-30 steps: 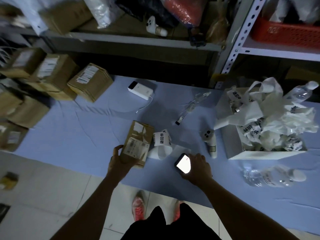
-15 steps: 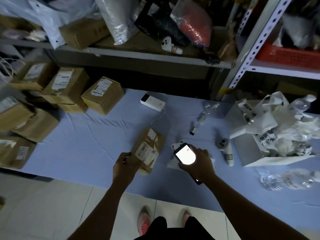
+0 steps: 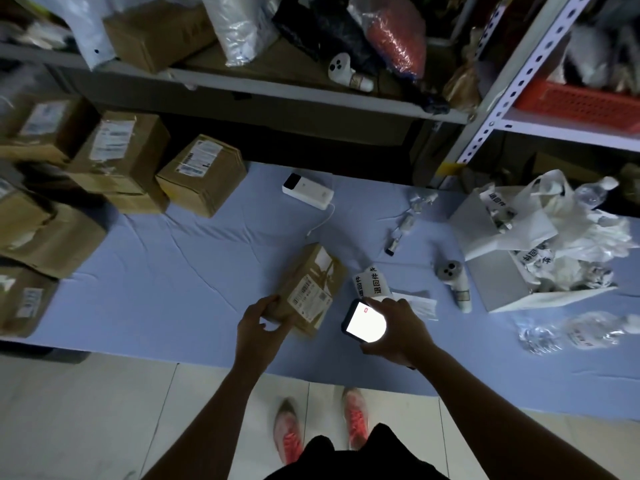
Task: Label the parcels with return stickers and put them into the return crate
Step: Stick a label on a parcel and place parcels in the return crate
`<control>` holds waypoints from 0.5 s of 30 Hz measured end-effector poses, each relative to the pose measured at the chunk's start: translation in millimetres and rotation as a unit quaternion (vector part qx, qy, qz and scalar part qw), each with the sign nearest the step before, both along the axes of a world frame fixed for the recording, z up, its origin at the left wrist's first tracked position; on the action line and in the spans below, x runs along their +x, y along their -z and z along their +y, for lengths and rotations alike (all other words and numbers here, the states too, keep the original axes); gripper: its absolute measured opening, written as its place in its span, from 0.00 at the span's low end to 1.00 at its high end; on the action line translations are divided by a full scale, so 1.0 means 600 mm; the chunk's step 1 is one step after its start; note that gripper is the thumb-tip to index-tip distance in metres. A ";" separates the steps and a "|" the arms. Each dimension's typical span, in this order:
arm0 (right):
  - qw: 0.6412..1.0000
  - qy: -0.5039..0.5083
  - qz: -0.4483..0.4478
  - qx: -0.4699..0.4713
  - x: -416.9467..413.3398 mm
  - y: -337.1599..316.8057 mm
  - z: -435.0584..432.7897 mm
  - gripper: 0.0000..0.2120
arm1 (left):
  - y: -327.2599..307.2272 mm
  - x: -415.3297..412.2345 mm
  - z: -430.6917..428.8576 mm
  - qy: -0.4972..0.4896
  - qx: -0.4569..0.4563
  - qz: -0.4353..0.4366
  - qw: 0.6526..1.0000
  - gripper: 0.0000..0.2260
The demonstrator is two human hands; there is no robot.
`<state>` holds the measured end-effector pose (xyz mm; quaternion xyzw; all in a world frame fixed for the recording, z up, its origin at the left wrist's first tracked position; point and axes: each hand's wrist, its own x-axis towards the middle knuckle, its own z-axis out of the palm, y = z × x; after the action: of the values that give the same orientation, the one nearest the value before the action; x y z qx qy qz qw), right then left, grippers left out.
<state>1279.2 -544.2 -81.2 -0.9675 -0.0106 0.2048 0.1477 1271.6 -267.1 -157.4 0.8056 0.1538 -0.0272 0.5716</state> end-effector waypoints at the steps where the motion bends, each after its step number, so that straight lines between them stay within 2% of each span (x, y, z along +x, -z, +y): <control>1: 1.000 -0.003 0.000 -0.003 0.001 -0.003 0.000 0.47 | -0.004 0.002 0.001 0.003 0.008 -0.005 1.000 0.20; 6: 1.000 -0.002 -0.013 0.015 0.016 -0.014 -0.003 0.47 | -0.012 0.010 0.006 0.009 0.042 -0.026 0.999 0.18; 15: 1.000 -0.010 -0.023 0.002 0.029 -0.021 -0.023 0.46 | -0.007 0.016 -0.007 -0.008 0.052 -0.036 0.998 0.22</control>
<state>1296.6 -558.2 -68.4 -0.9716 -0.0242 0.1839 0.1470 1281.2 -271.3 -153.0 0.8337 0.1407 0.0145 0.5339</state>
